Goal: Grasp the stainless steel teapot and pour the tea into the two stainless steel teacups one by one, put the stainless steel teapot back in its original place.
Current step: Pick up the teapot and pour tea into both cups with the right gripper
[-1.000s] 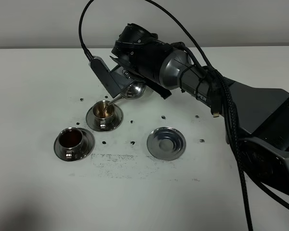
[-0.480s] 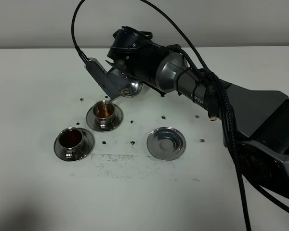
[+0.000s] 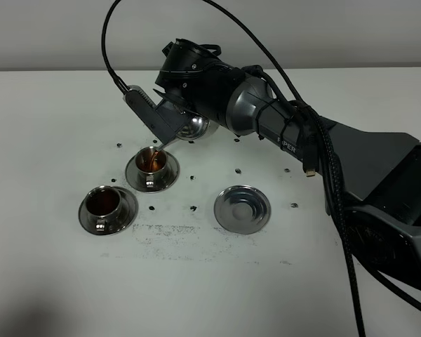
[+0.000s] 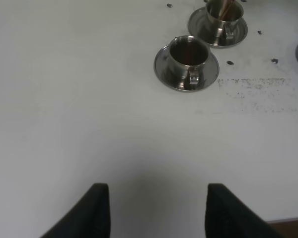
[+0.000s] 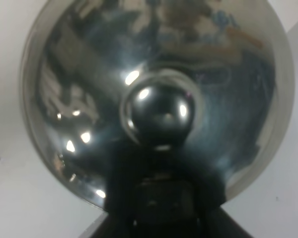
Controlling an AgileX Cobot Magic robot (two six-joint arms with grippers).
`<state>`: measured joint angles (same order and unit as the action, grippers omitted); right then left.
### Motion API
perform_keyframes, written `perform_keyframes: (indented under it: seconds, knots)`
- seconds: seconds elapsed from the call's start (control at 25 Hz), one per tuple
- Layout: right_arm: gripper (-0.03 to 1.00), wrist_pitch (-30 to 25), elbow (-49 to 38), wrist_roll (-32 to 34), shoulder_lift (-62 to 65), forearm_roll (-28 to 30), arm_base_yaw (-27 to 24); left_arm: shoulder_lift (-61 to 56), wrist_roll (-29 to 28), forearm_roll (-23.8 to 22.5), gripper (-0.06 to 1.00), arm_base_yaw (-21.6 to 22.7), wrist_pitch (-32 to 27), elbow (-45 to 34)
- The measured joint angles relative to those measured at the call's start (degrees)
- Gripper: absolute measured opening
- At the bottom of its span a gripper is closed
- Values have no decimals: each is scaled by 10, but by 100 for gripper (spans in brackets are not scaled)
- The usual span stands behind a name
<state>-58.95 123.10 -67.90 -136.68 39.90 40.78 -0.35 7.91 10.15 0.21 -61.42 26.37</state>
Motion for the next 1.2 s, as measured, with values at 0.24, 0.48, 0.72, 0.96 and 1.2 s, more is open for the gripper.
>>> perform_keyframes:
  seconds: [0.24,0.48,0.72,0.96,1.2]
  knots:
    - [18,0,0,-1,0,2,0,0,0,0,43,0,0,0]
    - [18,0,0,-1,0,3,0,0,0,0,43,0,0,0]
    - [18,0,0,-2,0,5,0,0,0,0,43,0,0,0]
    - [18,1,0,-8,0,6,0,0,0,0,43,0,0,0]
    - [18,4,0,-11,0,16,9,0,0,0,43,0,0,0]
